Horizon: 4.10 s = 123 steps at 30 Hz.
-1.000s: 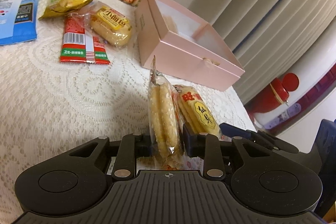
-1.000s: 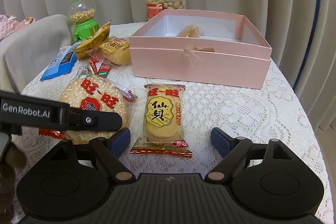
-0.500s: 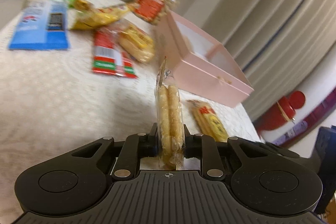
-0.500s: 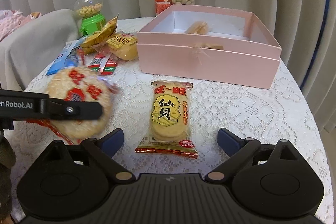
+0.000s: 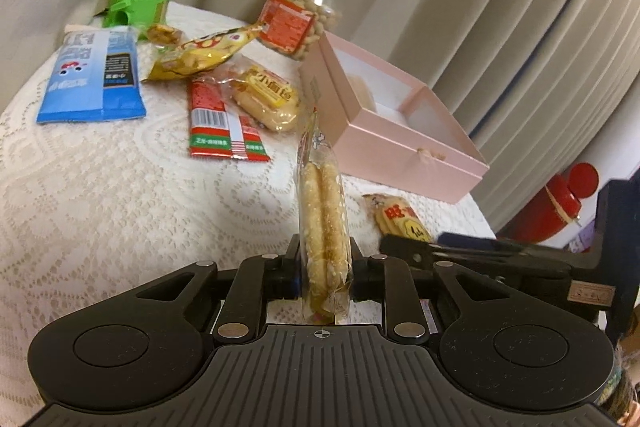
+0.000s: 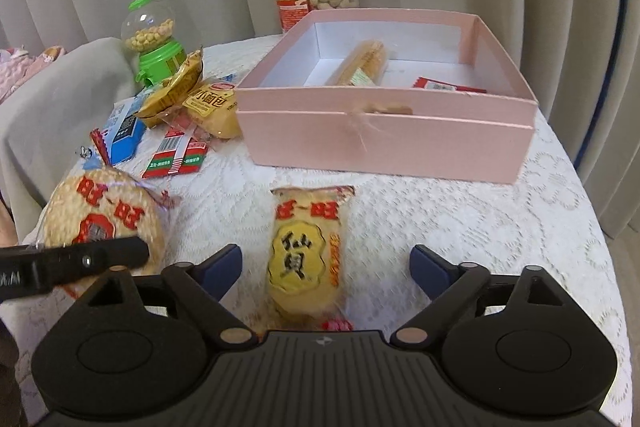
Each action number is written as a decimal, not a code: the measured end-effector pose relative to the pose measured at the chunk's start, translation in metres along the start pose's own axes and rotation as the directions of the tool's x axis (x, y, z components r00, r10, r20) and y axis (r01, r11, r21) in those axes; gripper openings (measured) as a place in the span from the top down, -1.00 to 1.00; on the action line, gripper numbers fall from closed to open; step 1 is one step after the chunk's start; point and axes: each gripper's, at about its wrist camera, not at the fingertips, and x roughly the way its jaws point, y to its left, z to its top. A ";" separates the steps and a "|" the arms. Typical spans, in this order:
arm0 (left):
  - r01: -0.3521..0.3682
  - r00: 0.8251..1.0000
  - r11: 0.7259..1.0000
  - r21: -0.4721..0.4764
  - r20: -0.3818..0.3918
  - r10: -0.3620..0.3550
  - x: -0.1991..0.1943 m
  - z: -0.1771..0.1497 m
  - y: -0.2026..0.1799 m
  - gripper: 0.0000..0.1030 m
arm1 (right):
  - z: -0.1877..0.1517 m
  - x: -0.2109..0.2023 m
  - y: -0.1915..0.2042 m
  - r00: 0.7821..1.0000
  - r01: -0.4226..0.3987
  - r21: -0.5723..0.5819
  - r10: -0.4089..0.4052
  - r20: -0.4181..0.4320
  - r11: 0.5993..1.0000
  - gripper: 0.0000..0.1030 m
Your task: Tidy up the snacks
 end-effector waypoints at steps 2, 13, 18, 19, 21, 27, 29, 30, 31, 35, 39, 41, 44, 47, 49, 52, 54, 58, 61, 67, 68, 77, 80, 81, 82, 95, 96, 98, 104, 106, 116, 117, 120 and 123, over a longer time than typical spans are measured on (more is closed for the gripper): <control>0.000 1.000 1.000 0.006 -0.004 0.000 0.000 -0.001 -0.002 0.54 | 0.000 0.001 0.006 1.000 0.009 -0.024 -0.009 -0.002 1.000 -0.47; 0.014 1.000 0.998 0.053 -0.023 -0.013 -0.001 -0.007 -0.017 0.54 | -0.011 -0.034 0.001 0.999 0.029 -0.065 -0.027 0.020 0.998 0.27; 0.022 0.999 0.995 0.093 -0.025 -0.020 -0.005 -0.009 -0.032 0.54 | -0.015 -0.057 -0.014 0.996 0.060 -0.044 -0.057 0.061 0.997 0.27; 0.026 0.999 0.995 0.101 -0.026 -0.023 -0.006 -0.009 -0.036 0.54 | -0.014 -0.063 -0.018 0.996 0.063 -0.036 -0.060 0.073 0.997 0.27; 0.043 0.999 0.992 0.120 -0.025 -0.041 -0.010 -0.007 -0.045 0.54 | -0.012 -0.075 -0.023 0.994 0.060 -0.021 -0.058 0.096 0.998 0.27; 0.139 0.988 0.974 0.177 0.037 -0.148 -0.031 0.038 -0.081 0.54 | 0.032 -0.129 -0.027 0.971 0.046 -0.039 -0.036 0.235 0.998 0.28; 0.161 0.981 0.970 0.183 0.078 -0.177 -0.034 0.062 -0.090 0.53 | 0.055 -0.146 -0.029 0.959 0.049 -0.046 -0.034 0.281 0.998 0.28; 0.165 0.977 0.968 0.191 0.099 -0.187 -0.033 0.074 -0.094 0.53 | 0.068 -0.153 -0.031 0.953 0.052 -0.047 -0.035 0.302 0.998 0.28; 0.168 0.974 0.965 0.203 0.114 -0.194 -0.029 0.083 -0.099 0.53 | 0.079 -0.157 -0.033 0.948 0.053 -0.046 -0.035 0.316 0.998 0.27; 0.216 0.964 0.957 0.194 0.112 -0.240 0.012 0.119 -0.107 0.52 | 0.117 -0.145 -0.043 0.945 0.067 -0.028 -0.055 0.322 0.997 0.27; 0.280 0.959 0.951 0.128 0.015 -0.284 0.089 0.141 -0.100 0.47 | 0.145 -0.095 -0.053 0.961 0.088 -0.011 -0.082 0.263 0.996 0.27; 0.225 0.974 0.973 0.052 -0.033 -0.224 0.121 0.143 -0.086 0.50 | 0.157 -0.062 -0.059 0.976 0.081 0.005 -0.081 0.202 0.997 0.25; 0.205 0.979 0.979 0.018 0.016 -0.205 0.123 0.137 -0.061 0.43 | 0.167 -0.012 -0.073 0.993 0.065 0.055 -0.070 0.093 0.996 0.15; 0.195 0.978 0.981 -0.017 0.080 -0.193 0.095 0.132 -0.033 0.43 | 0.166 0.020 -0.074 0.994 0.100 0.054 -0.102 0.036 0.993 0.08; 0.156 0.982 0.987 -0.045 0.116 -0.150 0.074 0.130 -0.010 0.43 | 0.160 0.029 -0.069 0.995 0.102 0.062 -0.103 0.013 0.993 0.03; 0.083 0.987 0.991 -0.109 0.146 -0.067 0.054 0.125 0.011 0.43 | 0.158 0.036 -0.055 0.997 0.081 0.062 -0.081 -0.006 0.995 -0.02; 0.122 0.984 0.985 -0.121 0.141 -0.105 0.051 0.125 0.017 0.43 | 0.160 0.038 -0.040 0.997 0.077 0.030 -0.077 -0.006 0.997 -0.11; 0.160 0.979 0.982 -0.098 0.142 -0.146 0.048 0.125 0.011 0.43 | 0.161 0.025 -0.014 0.996 0.085 -0.006 -0.085 -0.001 0.996 -0.16; 0.110 0.986 0.988 -0.105 0.139 -0.095 0.038 0.116 0.010 0.43 | 0.158 0.012 -0.007 0.997 0.072 -0.014 -0.072 0.005 0.997 -0.35; -0.006 0.995 0.999 -0.044 0.102 0.010 0.013 0.073 0.012 0.43 | 0.148 0.029 0.000 0.996 0.031 -0.022 -0.033 -0.088 0.999 -0.42; -0.019 0.994 0.999 -0.045 0.109 0.024 0.007 0.066 0.015 0.43 | 0.147 0.036 0.000 0.994 0.046 -0.029 -0.049 -0.102 0.999 -0.42; -0.247 0.954 0.963 -0.106 0.149 0.261 -0.020 0.047 0.053 0.43 | 0.155 0.033 0.050 0.992 0.123 -0.142 -0.125 -0.008 0.982 -0.42; -0.278 0.941 0.956 -0.093 0.175 0.291 -0.029 0.046 0.057 0.43 | 0.160 0.030 0.086 1.000 0.004 -0.186 -0.009 -0.027 0.983 -0.49; -0.285 0.938 0.954 -0.088 0.179 0.297 -0.032 0.046 0.059 0.43 | 0.161 0.032 0.096 0.999 -0.021 -0.197 0.013 -0.040 0.980 -0.50; -0.288 0.937 0.953 -0.089 0.180 0.300 -0.035 0.045 0.061 0.43 | 0.162 0.037 0.107 0.998 -0.042 -0.205 0.031 -0.057 0.978 -0.50; -0.277 0.935 0.953 -0.122 0.197 0.296 -0.054 0.041 0.086 0.43 | 0.217 0.160 0.173 0.968 -0.101 -0.026 0.092 -0.235 0.995 -0.51; -0.279 0.934 0.953 -0.121 0.196 0.299 -0.054 0.040 0.088 0.43 | 0.221 0.170 0.176 0.969 -0.081 -0.023 0.073 -0.238 0.996 -0.51; -0.273 0.937 0.954 -0.122 0.189 0.292 -0.052 0.040 0.092 0.43 | 0.226 0.187 0.184 0.974 -0.058 -0.023 0.051 -0.222 0.998 -0.51; -0.229 0.951 0.964 -0.133 0.183 0.251 -0.050 0.037 0.102 0.43 | 0.222 0.224 0.204 0.957 -0.039 -0.123 0.001 -0.291 0.992 -0.50; -0.218 0.953 0.966 -0.140 0.182 0.241 -0.048 0.038 0.103 0.43 | 0.217 0.220 0.203 0.961 -0.043 -0.130 0.006 -0.275 0.991 -0.19; -0.201 0.962 0.967 -0.158 0.154 0.225 -0.037 0.040 0.102 0.43 | 0.190 0.150 0.192 0.956 -0.145 -0.189 0.088 -0.279 0.971 0.17; -0.202 0.962 0.967 -0.156 0.154 0.226 -0.037 0.040 0.100 0.43 | 0.186 0.140 0.190 0.954 -0.161 -0.186 0.104 -0.283 0.969 0.17; -0.205 0.961 0.967 -0.151 0.156 0.228 -0.037 0.041 0.094 0.43 | 0.172 0.106 0.180 0.944 -0.212 -0.164 0.159 -0.289 0.963 0.17; -0.219 0.959 0.964 -0.153 0.150 0.241 -0.036 0.044 0.090 0.43 | 0.152 0.074 0.164 0.943 -0.238 -0.161 0.188 -0.275 0.958 0.17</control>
